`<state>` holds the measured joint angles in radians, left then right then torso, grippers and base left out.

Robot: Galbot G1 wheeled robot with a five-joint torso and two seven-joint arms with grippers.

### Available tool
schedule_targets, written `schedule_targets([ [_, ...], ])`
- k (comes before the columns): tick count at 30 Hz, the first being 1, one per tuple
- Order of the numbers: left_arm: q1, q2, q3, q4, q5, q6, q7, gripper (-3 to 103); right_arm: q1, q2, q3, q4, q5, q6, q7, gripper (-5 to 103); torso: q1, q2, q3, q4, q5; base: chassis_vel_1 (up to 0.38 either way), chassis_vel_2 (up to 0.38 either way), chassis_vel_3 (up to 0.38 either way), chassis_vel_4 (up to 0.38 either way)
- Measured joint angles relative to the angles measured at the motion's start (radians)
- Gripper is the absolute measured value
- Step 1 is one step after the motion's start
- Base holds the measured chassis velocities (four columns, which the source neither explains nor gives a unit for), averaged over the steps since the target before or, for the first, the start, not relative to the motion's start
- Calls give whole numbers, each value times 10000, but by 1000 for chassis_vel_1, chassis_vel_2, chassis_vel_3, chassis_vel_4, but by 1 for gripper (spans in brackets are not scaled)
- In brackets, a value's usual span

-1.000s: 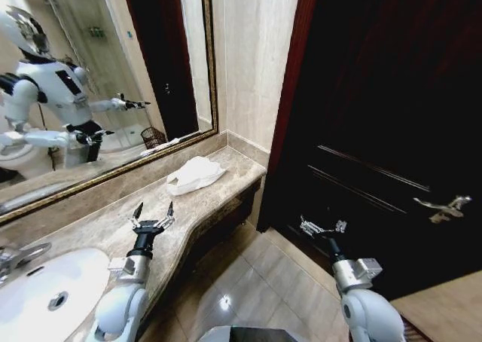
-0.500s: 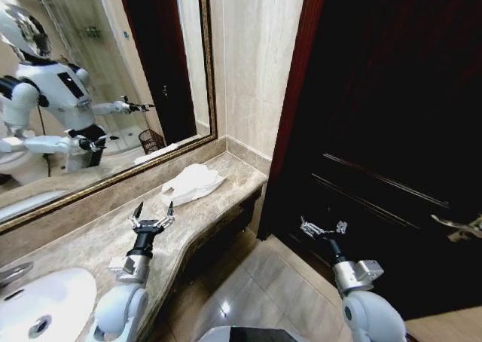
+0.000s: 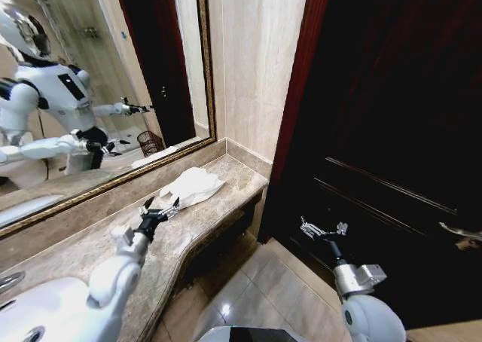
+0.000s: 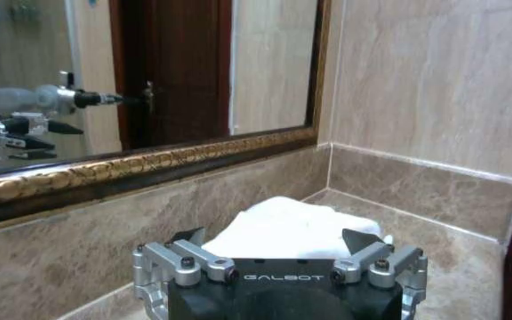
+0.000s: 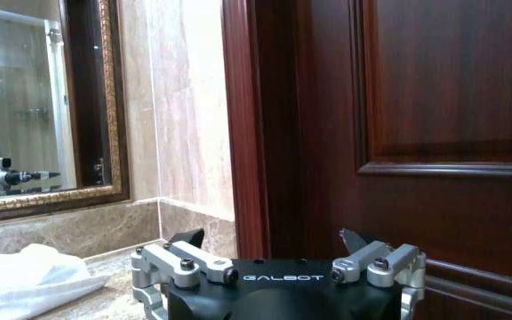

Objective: Discard the used towel into the hamper.

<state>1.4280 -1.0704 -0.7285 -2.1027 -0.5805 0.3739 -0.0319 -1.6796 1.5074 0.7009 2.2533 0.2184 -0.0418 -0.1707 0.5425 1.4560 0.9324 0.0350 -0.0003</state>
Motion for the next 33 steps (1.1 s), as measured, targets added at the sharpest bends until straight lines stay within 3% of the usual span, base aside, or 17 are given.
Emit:
schedule_targets([
  [4,-652,562,48,456,-334,876,220,100,-4,-23,0,-121,-8,123,55,100,4,-1,1,1,-1,0,0,0,0],
  [5,-1023,950,48,746,-427,1275,702,100,-1,-67,12,-185,-15,162,80,100,4,-1,1,1,-1,0,0,0,0],
  [6,-1023,950,48,746,-427,1275,702,100,-1,-67,12,-185,-15,162,80,100,4,-1,1,1,-1,0,0,0,0],
  [8,-1558,1424,180,1180,-546,1610,1272,100,39,-105,49,-274,-17,207,167,100,4,-1,1,2,5,0,0,0,0],
  [12,-2637,1959,733,2012,-1142,2024,1574,100,129,-163,96,-394,-17,227,251,100,4,-1,1,3,2,0,0,0,0],
  [16,-4160,2355,1948,3274,-1563,2203,1866,100,252,-204,130,-532,-31,229,338,100,4,-1,2,0,2,0,0,0,0],
  [25,-6326,2096,3837,5174,-1655,2515,2074,100,615,-251,205,-778,-123,79,685,100,5,-1,2,3,3,0,0,0,0],
  [33,-7574,1477,4729,6233,-1463,3073,1851,100,732,-364,339,-914,-130,-21,884,100,6,-1,2,-1,5,0,0,0,0],
])
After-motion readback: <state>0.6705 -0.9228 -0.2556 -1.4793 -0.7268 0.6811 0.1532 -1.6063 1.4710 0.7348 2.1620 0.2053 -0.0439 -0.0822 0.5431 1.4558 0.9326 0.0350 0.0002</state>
